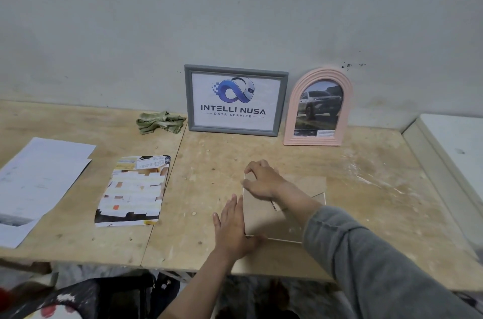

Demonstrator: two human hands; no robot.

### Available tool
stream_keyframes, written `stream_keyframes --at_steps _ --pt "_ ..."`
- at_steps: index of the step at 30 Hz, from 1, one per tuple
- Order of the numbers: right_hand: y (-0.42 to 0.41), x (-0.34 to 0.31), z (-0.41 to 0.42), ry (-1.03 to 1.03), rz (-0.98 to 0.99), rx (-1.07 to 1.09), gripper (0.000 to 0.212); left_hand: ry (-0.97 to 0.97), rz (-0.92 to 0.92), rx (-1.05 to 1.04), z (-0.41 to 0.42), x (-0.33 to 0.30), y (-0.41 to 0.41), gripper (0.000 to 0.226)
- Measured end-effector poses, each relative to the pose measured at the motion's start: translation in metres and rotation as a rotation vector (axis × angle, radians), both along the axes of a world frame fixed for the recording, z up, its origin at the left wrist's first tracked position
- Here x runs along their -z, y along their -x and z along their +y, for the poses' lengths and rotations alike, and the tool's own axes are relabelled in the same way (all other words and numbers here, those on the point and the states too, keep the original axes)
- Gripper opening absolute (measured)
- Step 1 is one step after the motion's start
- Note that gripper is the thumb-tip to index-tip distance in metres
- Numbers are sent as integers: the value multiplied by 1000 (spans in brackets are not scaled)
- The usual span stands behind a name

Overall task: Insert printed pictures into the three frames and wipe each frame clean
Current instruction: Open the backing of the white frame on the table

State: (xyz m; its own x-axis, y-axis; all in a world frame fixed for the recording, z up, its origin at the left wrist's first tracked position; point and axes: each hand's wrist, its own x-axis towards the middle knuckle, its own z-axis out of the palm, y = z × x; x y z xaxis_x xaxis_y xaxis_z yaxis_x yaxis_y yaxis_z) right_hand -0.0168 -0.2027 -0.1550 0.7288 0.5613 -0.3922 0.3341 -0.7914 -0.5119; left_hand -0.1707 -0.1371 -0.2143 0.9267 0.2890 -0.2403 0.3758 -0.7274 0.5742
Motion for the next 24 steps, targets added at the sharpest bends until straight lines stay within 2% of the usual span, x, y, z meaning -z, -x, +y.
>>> stream_keyframes --at_steps 2,4,8,10,12,15,20,24 --pt "11 12 -11 -73 -144 12 38 -20 6 2 0 -1 0 114" --pt "26 18 -32 -191 -256 111 38 -24 6 2 -1 -2 -1 113" --pt "57 36 -80 -405 -456 543 43 -7 -11 -14 0 -3 0 110" --pt "69 43 -103 -385 -456 792 45 17 -17 -29 -1 -4 0 110" --pt "78 46 -120 -318 -352 928 47 22 -1 -53 -3 -6 -2 110" --pt "82 50 -133 -253 -194 919 47 -49 3 -76 -5 -13 -7 107" --pt "78 46 -138 -217 -142 876 50 -90 71 -113 -13 -31 -18 89" --pt "76 39 -139 -231 -150 845 30 -64 126 -167 -19 -37 -24 87"
